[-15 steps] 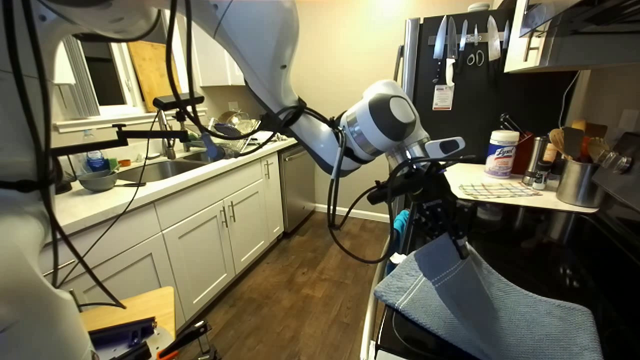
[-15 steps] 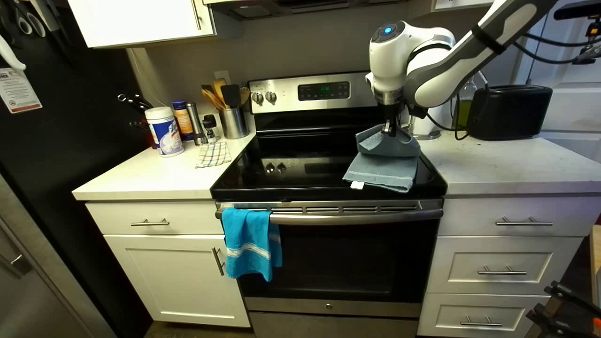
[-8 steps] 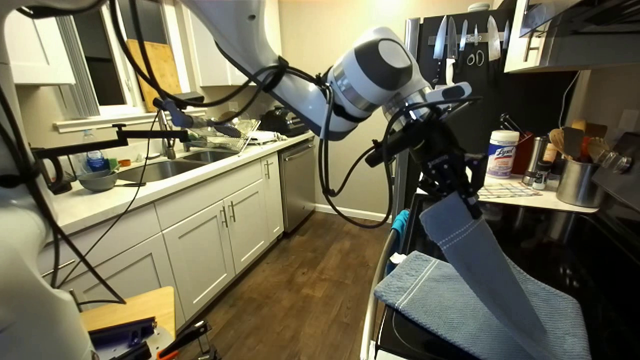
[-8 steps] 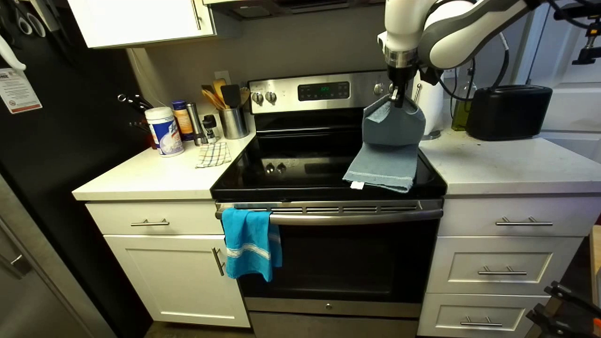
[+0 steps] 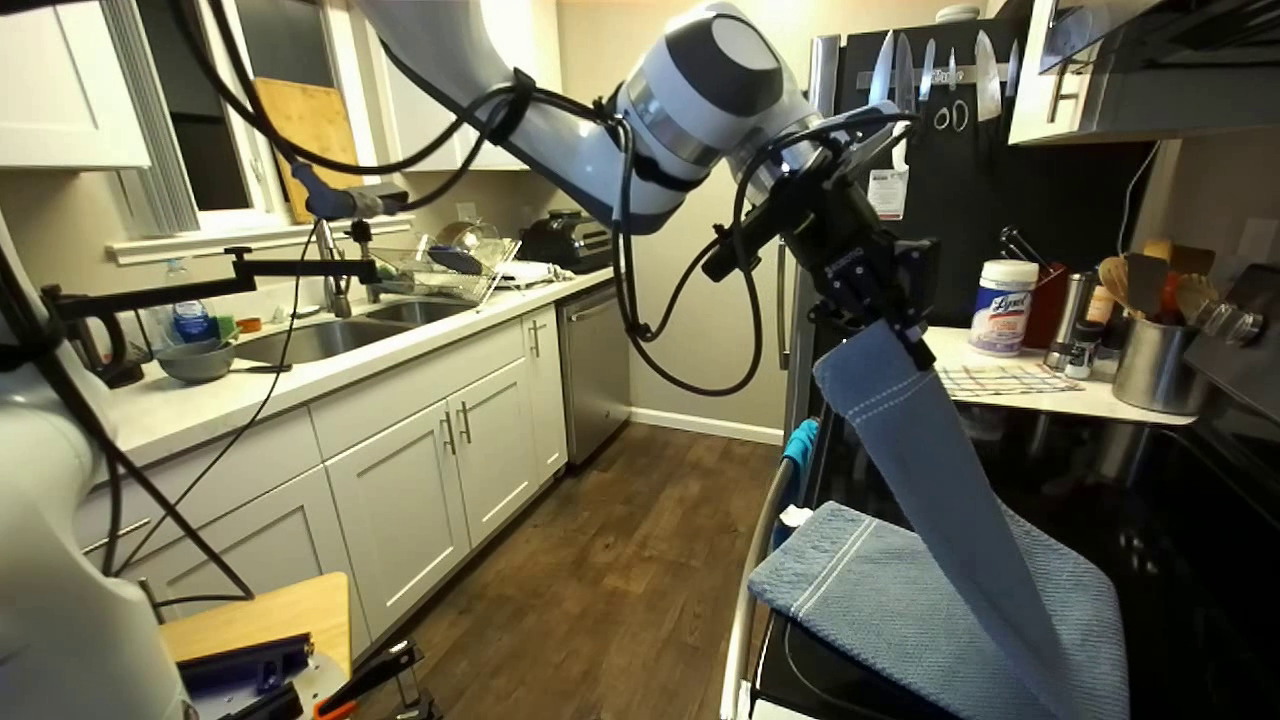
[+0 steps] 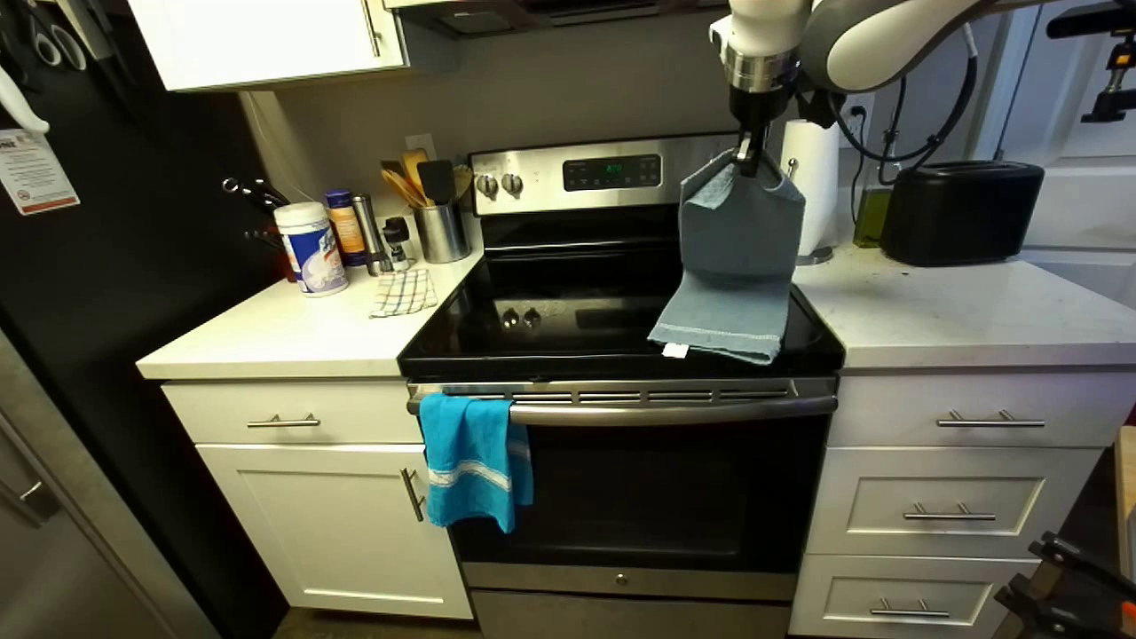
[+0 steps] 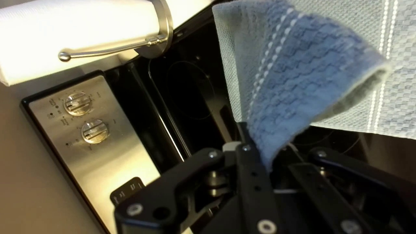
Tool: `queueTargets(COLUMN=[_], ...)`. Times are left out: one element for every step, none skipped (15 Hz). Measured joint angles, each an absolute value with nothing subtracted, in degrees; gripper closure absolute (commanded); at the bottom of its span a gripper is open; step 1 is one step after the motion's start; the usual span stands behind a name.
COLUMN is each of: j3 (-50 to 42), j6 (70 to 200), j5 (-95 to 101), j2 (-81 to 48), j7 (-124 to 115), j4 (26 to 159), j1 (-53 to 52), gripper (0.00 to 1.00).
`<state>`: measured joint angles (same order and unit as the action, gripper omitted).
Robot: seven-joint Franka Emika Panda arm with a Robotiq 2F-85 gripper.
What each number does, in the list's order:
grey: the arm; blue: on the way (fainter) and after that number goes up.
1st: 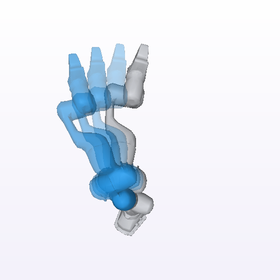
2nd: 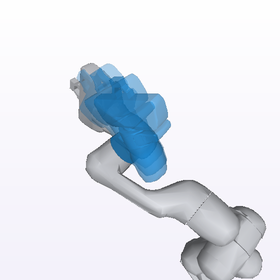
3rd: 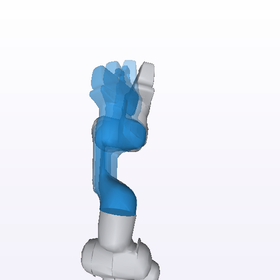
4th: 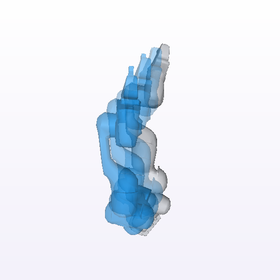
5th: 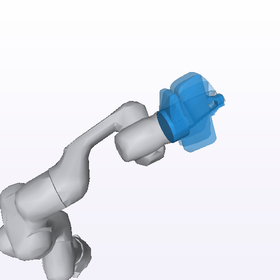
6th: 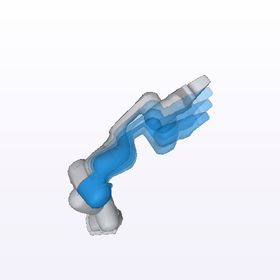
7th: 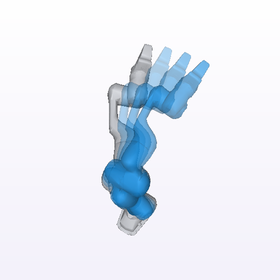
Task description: Hang the light blue towel on the oven handle
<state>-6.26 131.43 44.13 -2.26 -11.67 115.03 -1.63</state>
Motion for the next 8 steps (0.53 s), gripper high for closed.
queueTargets(j3=[-5.4, -4.6, -3.87, -3.2, -2.59, -2.02, -1.52, -1.05], j6=[131.26, 131.06, 130.93, 130.85, 130.77, 130.66, 130.6, 130.57], j5=[44.13, 44.13, 44.13, 44.13, 44.13, 44.13, 44.13, 44.13], j2=[-2.14, -1.98, -1.72, -1.37, -0.95, -0.47, 0.07, 0.63], j7=[-11.62, -11.56, -11.52, -11.51, -11.45, -11.38, -11.18, -10.87], j4=[115.14, 115.22, 115.34, 115.54, 115.82, 116.13, 116.51, 116.93], j1=[-1.68, -1.74, -1.77, -1.8, -1.82, -1.83, -1.85, -1.86], gripper=[0.98, 0.98, 0.98, 0.98, 0.98, 0.98, 0.98, 0.98])
